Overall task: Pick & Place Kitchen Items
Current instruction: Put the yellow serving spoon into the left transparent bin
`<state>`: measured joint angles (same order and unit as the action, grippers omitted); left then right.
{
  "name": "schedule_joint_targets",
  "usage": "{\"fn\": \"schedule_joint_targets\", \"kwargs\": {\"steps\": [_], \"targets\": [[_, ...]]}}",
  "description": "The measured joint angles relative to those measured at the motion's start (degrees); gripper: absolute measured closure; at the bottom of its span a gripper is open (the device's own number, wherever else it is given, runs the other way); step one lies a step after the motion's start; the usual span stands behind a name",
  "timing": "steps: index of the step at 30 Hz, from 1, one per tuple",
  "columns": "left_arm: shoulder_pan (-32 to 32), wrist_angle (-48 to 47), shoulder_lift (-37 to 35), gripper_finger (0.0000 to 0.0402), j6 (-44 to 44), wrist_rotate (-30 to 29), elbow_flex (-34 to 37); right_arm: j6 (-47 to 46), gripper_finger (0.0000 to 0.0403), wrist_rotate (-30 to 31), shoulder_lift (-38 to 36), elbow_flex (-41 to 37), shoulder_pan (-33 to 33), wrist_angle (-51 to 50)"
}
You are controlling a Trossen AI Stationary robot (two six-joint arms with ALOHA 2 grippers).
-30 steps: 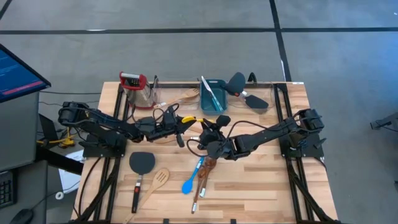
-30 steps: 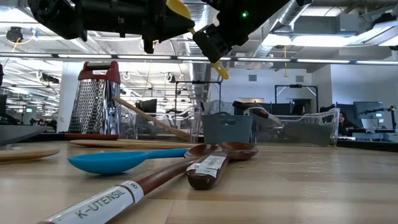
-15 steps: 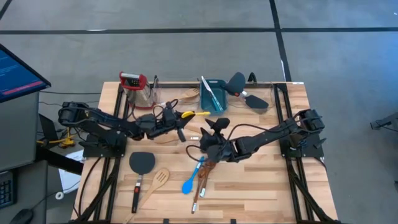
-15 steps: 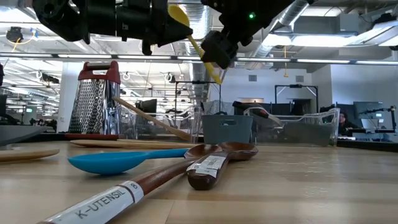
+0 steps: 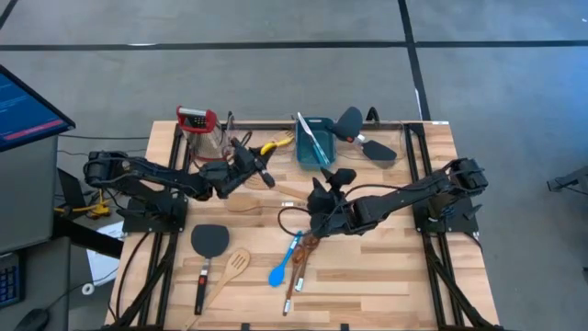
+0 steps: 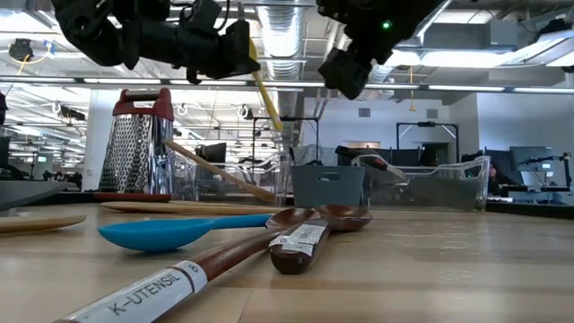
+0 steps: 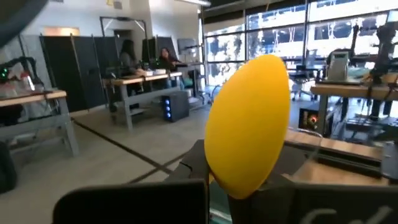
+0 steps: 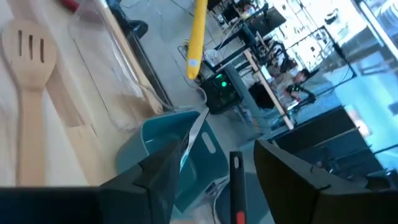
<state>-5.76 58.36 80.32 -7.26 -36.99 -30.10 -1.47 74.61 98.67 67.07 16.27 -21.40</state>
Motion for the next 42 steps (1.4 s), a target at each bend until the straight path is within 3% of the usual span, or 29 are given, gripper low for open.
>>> {"fn": "schedule_joint_targets", "kwargs": {"steps": [3,7,16,24,28,36,42], "targets": [[-2.4,-0.4,-3.0,0.0401,1.1,1.5,3.0,-6.0,0.0216,-0.1,-0.7,0.0,0.0,-5.4],[-7.8,-0.3,-8.9,0.0399,7.1,8.5,8.6,-10.4,0.0224,-1.0,-1.0,0.0,-0.1,-9.3],[-18.9,-0.4,-13.4,0.0399,20.8,9.6,18.1,-10.6,0.0226,-1.3,-1.0,0.0,-1.4,-9.2],[-24.4,-0.1,-8.8,0.0399,25.9,10.1,17.9,-10.6,0.0230,-1.3,-1.0,0.0,-4.0,-7.1],[-25.9,0.0,-4.9,0.0399,27.7,13.1,15.8,-10.5,0.0235,-1.3,-1.0,0.0,-5.2,-5.9],[-26.6,0.6,4.1,0.0399,28.7,17.0,8.3,-10.1,0.0242,-1.3,-1.0,0.0,-6.5,-6.0],[-26.6,0.6,6.5,0.0399,30.1,17.0,7.4,-10.0,0.0244,-2.8,-0.9,0.0,-6.4,-6.0]]}}
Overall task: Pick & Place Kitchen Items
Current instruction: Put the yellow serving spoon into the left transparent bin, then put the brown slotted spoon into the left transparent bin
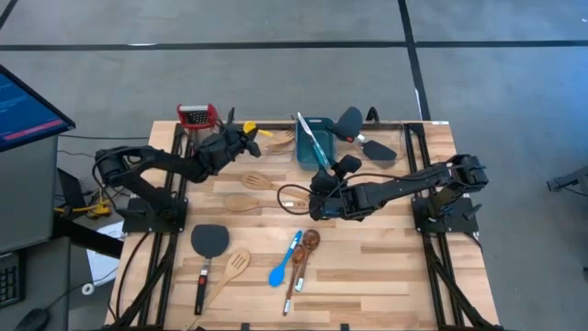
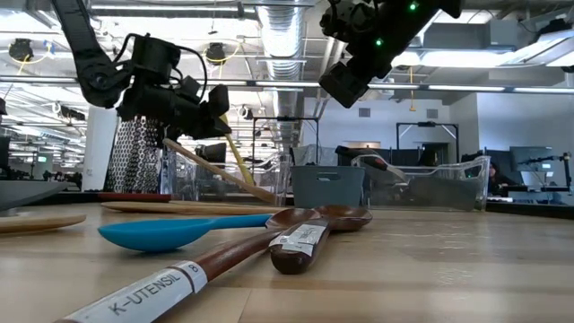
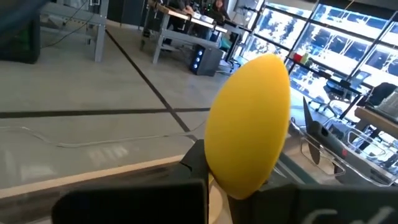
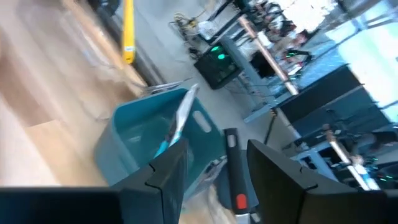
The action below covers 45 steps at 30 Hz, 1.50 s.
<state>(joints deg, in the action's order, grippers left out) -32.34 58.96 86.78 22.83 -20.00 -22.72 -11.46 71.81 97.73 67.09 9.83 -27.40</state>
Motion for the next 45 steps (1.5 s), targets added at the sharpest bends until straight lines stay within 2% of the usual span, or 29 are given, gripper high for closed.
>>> {"fn": "schedule_joint_targets", "kwargs": {"steps": [5,19,23,27,31,34,38,43,45], "targets": [[0.2,0.0,0.0,0.0389,0.1,0.0,0.0,0.0,0.0244,-3.0,0.0,0.0,0.0,0.0],[0.2,-1.4,0.0,0.0303,1.2,-0.1,0.0,0.0,0.0244,-3.0,0.0,0.0,0.0,-0.7],[0.2,-1.0,-0.1,0.0292,2.4,1.5,0.0,0.0,0.0244,-3.0,0.0,0.0,0.0,-0.9],[0.2,0.0,-0.1,0.0299,2.5,3.2,0.0,0.0,0.0244,-3.0,0.0,0.0,0.1,-0.9],[0.3,3.6,-0.1,0.0317,2.3,9.2,0.0,0.0,0.0244,-3.0,0.0,0.0,0.3,-0.9],[1.6,6.3,-0.2,0.0340,-0.2,13.4,0.0,1.2,0.0244,-3.0,0.0,0.0,0.3,-0.9],[5.4,6.8,-2.3,0.0383,-6.9,14.4,0.0,1.3,0.0247,-3.0,0.0,0.0,0.3,-0.9],[10.6,5.6,-8.1,0.0397,-12.6,14.7,0.0,1.5,0.0277,-4.8,0.0,0.0,1.0,-0.9],[12.6,2.2,-11.4,0.0397,-13.8,16.9,0.0,2.4,0.0299,-6.1,0.0,0.0,1.1,-0.9]]}}
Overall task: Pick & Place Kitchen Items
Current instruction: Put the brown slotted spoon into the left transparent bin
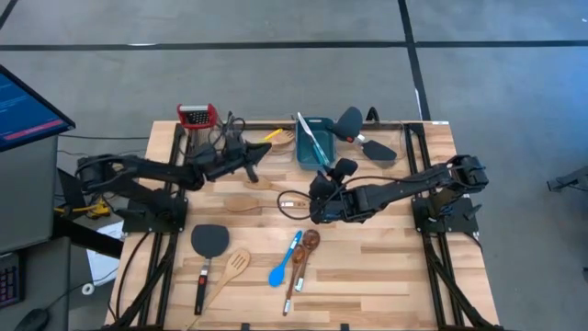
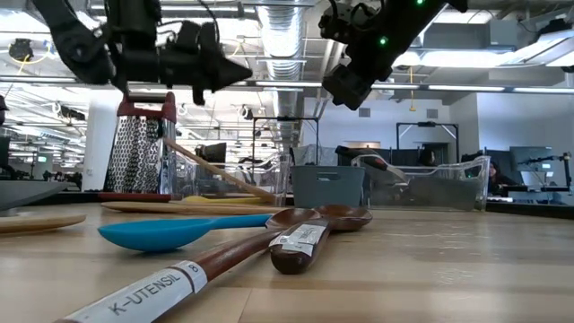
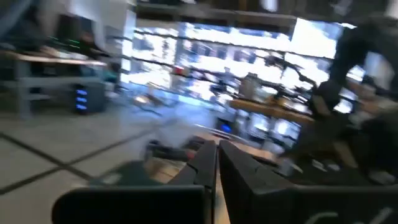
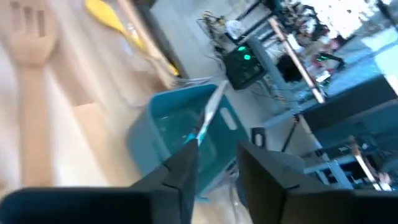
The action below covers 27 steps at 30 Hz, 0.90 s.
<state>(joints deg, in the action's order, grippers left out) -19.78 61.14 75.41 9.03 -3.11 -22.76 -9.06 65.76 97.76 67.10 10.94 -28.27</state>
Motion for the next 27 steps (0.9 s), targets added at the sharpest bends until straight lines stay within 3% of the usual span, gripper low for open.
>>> {"fn": "schedule_joint_targets", "kwargs": {"steps": [7,10,13,20,27], "targets": [[8.7,-19.5,-11.0,0.0400,-0.2,3.1,0.0,3.3,0.0386,-8.9,0.0,0.0,0.4,0.0],[13.2,-25.6,-13.9,0.0400,-0.2,2.3,0.0,5.1,0.0397,-13.5,0.0,0.0,0.7,0.0],[18.2,-30.3,-15.1,0.0400,-0.2,-2.4,0.0,6.3,0.0389,-18.4,0.0,0.0,1.1,0.0],[31.1,-33.9,-14.8,0.0400,-0.3,-19.4,0.0,7.7,0.0400,-26.3,0.0,0.0,1.9,0.0],[41.6,-34.0,-14.8,0.0400,-0.3,-27.2,0.0,7.7,0.0401,-35.0,0.0,0.0,2.6,0.0]]}}
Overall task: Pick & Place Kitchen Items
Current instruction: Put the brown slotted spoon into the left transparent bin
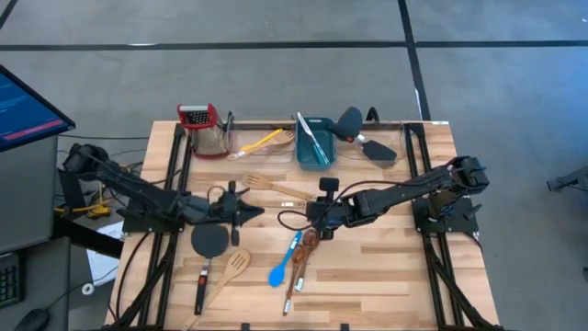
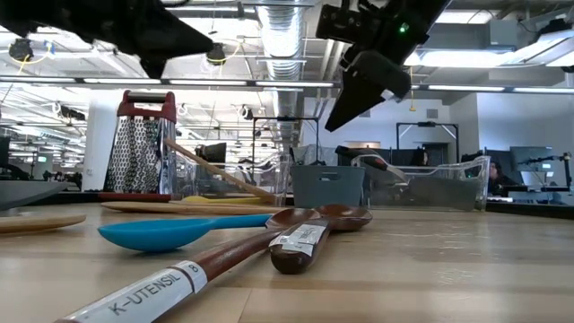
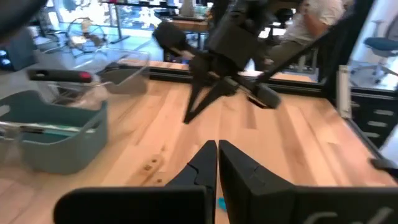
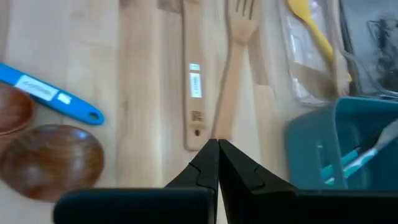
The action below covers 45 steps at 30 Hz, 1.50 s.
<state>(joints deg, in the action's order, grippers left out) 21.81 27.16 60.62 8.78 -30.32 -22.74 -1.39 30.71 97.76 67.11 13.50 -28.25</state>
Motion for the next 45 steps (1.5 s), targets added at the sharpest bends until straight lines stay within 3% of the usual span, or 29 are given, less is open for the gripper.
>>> {"fn": "schedule_joint_targets", "kwargs": {"steps": [14,24,33,39,45], "targets": [[16.4,-0.2,3.2,0.0400,5.6,-19.6,0.0,-0.1,0.0402,-1.0,0.0,0.0,1.6,1.7],[17.4,0.2,6.7,0.0400,8.2,-20.1,0.0,-0.1,0.0402,-1.1,0.0,0.0,1.3,7.0],[17.2,0.3,6.7,0.0400,6.8,-20.1,0.0,-0.1,0.0402,-12.5,0.0,0.0,0.3,11.5],[14.2,-0.2,6.5,0.0400,1.2,-21.3,0.0,-0.7,0.0403,-12.9,0.0,0.0,-0.1,11.3],[7.9,-6.1,6.5,0.0400,1.6,-14.5,0.0,-3.6,0.0403,-12.8,1.3,-0.8,-2.3,13.1]]}}
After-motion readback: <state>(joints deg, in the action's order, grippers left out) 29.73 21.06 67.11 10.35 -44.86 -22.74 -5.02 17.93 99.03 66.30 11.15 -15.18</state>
